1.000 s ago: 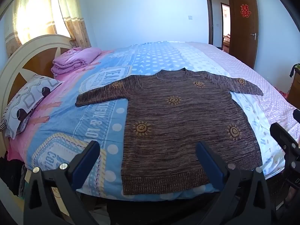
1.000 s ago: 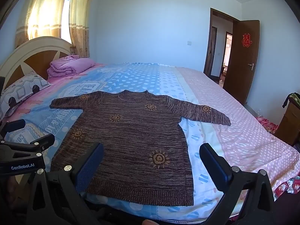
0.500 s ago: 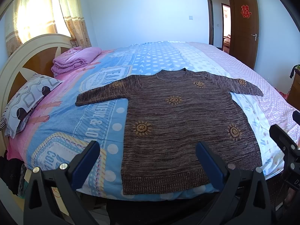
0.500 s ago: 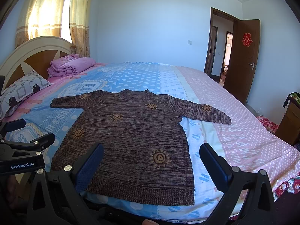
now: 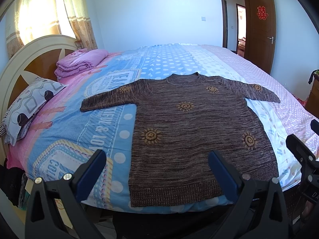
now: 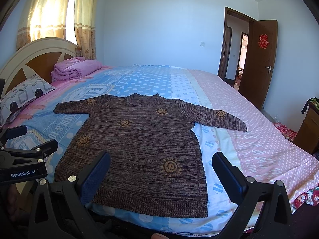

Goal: Fold small clothes

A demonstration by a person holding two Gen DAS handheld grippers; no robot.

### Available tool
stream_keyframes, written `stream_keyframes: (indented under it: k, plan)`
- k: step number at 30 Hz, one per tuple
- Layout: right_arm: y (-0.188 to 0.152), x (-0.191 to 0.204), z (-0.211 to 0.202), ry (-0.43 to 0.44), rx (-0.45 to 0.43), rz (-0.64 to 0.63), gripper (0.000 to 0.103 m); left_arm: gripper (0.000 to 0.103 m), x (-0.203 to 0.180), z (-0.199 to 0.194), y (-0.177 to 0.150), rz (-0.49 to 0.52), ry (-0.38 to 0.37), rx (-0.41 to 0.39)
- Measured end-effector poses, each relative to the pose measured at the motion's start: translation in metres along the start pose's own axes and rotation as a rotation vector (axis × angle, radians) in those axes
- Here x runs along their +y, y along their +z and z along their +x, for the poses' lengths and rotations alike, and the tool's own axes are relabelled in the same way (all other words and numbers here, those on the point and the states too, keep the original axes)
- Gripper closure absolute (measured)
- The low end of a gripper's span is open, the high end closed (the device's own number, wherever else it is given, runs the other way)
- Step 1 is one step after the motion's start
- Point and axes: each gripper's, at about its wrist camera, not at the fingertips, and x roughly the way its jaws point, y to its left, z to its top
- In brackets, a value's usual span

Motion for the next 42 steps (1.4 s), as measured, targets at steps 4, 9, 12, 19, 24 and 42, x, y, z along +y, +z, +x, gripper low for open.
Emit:
stream_keyframes:
  k: [4,9,12,19,24,42]
  plan:
    - [0.0,0.0,0.0,-0.001,-0.001,0.003,0.001,0.0,0.0,0.0,0.0,-0.002,0.0,0.0]
    - [0.001,-0.002,0.001,0.002,0.002,0.002,0.001,0.0,0.001,0.0,0.0,-0.005,-0.001,0.002]
    - [0.0,-0.001,0.001,0.002,0.003,0.003,0.001,0.0,0.002,0.001,0.001,-0.009,-0.001,0.002]
    - [0.0,-0.001,0.002,0.005,0.003,0.005,0.001,0.0,0.003,0.002,0.002,-0.011,-0.001,0.002]
    - [0.001,-0.001,0.002,0.023,0.003,0.004,0.001,0.0,0.003,0.002,0.002,-0.014,-0.003,0.003]
    - [0.001,-0.007,0.018,0.099,0.034,-0.01,0.001,0.0,0.01,0.022,0.011,-0.027,-0.04,0.01]
